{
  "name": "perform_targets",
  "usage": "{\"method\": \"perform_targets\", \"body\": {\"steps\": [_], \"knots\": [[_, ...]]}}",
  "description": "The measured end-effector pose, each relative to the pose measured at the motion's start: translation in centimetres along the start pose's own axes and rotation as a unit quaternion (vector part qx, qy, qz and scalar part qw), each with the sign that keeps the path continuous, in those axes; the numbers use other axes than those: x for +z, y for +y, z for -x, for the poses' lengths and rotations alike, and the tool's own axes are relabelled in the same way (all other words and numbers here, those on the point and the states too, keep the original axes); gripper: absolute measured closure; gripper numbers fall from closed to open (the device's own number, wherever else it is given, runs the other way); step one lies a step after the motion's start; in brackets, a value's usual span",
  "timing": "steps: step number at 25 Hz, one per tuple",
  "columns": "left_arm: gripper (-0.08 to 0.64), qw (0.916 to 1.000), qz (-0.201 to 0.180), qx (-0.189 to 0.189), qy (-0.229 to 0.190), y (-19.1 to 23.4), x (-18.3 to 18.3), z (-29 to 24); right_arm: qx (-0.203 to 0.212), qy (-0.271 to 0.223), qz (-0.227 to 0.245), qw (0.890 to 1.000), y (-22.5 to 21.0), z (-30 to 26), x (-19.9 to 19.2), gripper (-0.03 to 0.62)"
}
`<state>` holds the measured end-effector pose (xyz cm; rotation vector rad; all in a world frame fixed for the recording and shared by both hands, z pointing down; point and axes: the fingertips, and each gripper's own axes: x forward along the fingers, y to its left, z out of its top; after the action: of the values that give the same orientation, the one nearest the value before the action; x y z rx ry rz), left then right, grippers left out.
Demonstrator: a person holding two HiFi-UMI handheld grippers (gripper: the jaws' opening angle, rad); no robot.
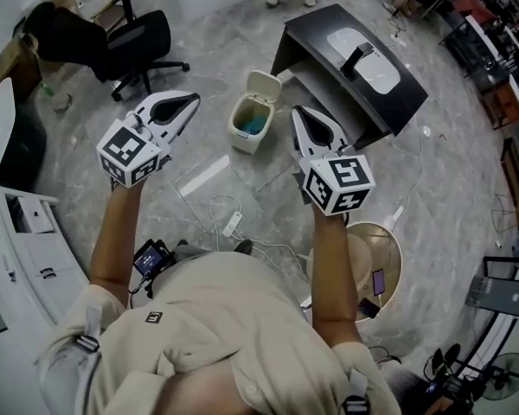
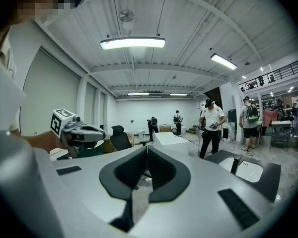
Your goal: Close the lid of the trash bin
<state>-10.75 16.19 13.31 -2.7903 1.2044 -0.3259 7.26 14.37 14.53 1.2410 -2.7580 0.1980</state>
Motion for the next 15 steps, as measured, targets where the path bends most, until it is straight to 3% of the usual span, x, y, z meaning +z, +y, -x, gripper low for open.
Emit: {"method": "perform_targets", "body": {"steps": [8,15], "knots": [[0.545,0.9999,-0.005,-0.016,0.003,-0.9,0.3,-3.4,-0.011,0.003,-0.008,1.000,-2.9,0.7,-0.7,0.568],[0.545,0.9974,-0.006,-0.072,-0.006,-0.2,0.1,-7.9,-0.062,0.014,-0.017,0.998,-5.5,0.9,-1.7,0.568]]}}
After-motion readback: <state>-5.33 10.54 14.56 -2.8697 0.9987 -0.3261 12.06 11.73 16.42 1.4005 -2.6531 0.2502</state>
